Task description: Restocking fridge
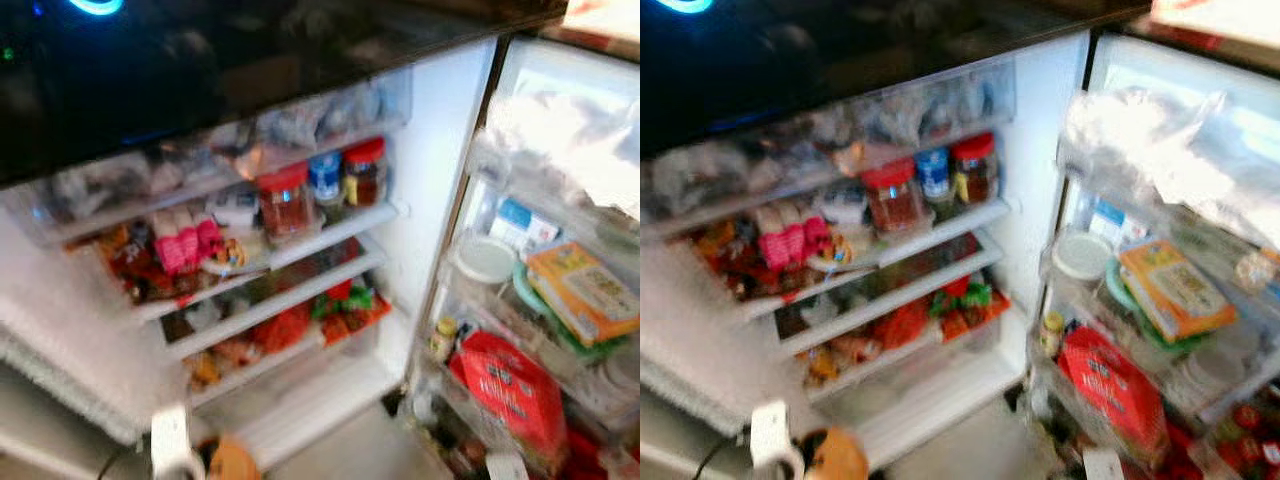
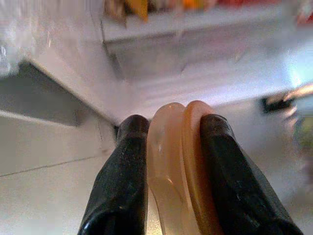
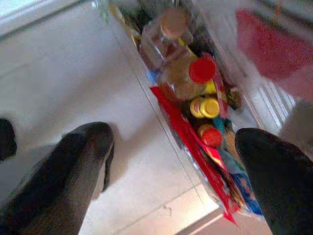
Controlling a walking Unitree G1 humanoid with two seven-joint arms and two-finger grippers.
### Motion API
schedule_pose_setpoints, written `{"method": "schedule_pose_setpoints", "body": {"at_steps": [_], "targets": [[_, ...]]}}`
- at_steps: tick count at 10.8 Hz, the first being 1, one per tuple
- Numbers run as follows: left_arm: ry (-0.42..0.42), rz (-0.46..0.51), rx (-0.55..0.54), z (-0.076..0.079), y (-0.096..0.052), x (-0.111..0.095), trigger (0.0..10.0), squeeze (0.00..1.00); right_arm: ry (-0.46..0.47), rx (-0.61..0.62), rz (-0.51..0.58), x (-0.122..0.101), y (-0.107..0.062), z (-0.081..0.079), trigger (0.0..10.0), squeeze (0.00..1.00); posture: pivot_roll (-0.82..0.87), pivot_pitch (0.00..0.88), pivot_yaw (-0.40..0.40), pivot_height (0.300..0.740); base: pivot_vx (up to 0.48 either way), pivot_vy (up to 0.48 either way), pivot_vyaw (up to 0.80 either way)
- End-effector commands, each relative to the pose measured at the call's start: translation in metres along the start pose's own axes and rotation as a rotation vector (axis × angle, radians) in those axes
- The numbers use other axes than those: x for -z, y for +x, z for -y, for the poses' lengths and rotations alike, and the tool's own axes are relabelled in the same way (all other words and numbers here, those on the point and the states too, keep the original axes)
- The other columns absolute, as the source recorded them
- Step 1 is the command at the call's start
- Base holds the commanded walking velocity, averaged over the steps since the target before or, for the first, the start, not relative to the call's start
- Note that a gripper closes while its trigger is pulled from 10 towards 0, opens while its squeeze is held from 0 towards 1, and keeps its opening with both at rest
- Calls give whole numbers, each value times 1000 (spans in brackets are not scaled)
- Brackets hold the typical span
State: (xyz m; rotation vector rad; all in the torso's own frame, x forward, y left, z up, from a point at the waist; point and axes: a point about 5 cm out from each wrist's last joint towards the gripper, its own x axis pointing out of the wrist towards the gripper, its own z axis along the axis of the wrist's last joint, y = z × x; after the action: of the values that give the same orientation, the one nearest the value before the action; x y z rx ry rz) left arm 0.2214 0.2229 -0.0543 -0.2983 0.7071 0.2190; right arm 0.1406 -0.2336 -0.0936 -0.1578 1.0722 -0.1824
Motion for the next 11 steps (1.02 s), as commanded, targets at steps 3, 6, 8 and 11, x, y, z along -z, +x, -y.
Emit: {"method": "schedule_pose_setpoints", "body": {"at_steps": [3, 6, 8, 11], "targets": [[-216, 208, 147, 17, 8, -52, 10000, 0, -62, -36, 8, -1, 0, -7, 10000, 0, -88, 0, 52, 740, 0, 0, 0], [-397, 304, 384, 45, 3, -69, 10000, 0, -130, -48, 1, 3, -1, -10, 10000, 0, -76, 0, 52, 740, 0, 0, 0], [-511, 340, 385, 40, -4, -62, 10000, 0, -181, -50, -4, 7, -2, -8, 10000, 0, -75, 0, 47, 740, 0, 0, 0], [-499, 350, 428, 45, -6, -70, 10000, 0, -226, -57, -8, 9, -2, -7, 10000, 0, -74, 0, 43, 740, 0, 0, 0]]}}
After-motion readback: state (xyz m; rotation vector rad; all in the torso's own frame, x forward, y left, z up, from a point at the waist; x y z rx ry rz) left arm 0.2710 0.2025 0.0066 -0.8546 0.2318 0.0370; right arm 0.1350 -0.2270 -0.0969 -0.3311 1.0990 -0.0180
